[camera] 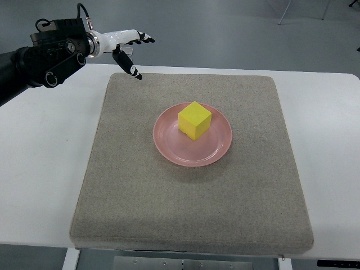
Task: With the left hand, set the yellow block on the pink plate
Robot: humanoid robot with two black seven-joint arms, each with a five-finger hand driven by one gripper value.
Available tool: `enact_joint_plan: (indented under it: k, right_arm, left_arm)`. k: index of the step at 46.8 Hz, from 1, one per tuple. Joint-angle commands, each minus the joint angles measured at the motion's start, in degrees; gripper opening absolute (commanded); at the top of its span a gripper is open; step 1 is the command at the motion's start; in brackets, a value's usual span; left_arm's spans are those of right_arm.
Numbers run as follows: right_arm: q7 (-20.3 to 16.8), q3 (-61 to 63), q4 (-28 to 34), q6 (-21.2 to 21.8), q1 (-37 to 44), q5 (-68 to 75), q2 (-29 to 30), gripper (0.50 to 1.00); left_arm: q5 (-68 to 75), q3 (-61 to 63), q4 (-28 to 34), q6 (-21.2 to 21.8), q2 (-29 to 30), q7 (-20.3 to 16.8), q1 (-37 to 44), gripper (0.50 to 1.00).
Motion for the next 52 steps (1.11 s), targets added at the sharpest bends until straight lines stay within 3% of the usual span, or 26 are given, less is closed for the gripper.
enact_joint_plan:
  k: [1,14,22,32,52]
  right_arm:
    - [0.0,0.0,0.0,-0.1,0.0,0.1,0.0,0.924]
    - [0.0,0.0,0.0,0.0,0.0,0.1,0.0,0.924]
    - [0.0,0.0,0.0,0.0,0.0,0.1,0.0,0.924]
    - [0.0,0.0,0.0,-0.1,0.0,0.1,0.0,0.924]
    - [0.0,0.0,0.0,-0.1,0.0,0.0,0.0,0.924]
  left_arm:
    - [-7.8,0.0,3.3,0.8,-0.7,0.6,1.1,0.992]
    - [-32.7,0.0,11.3,9.4,-5.3,4.7,3.7,0.992]
    - [-43.9,0.0,12.4,12.6,-6.9,8.4,5.7,0.992]
    - [-52.3,-3.9,12.5,14.1,-7.6,8.8,7.3,0.99]
    - [-53.1,-29.9,12.1,15.0,-8.7,8.7,12.9,0.99]
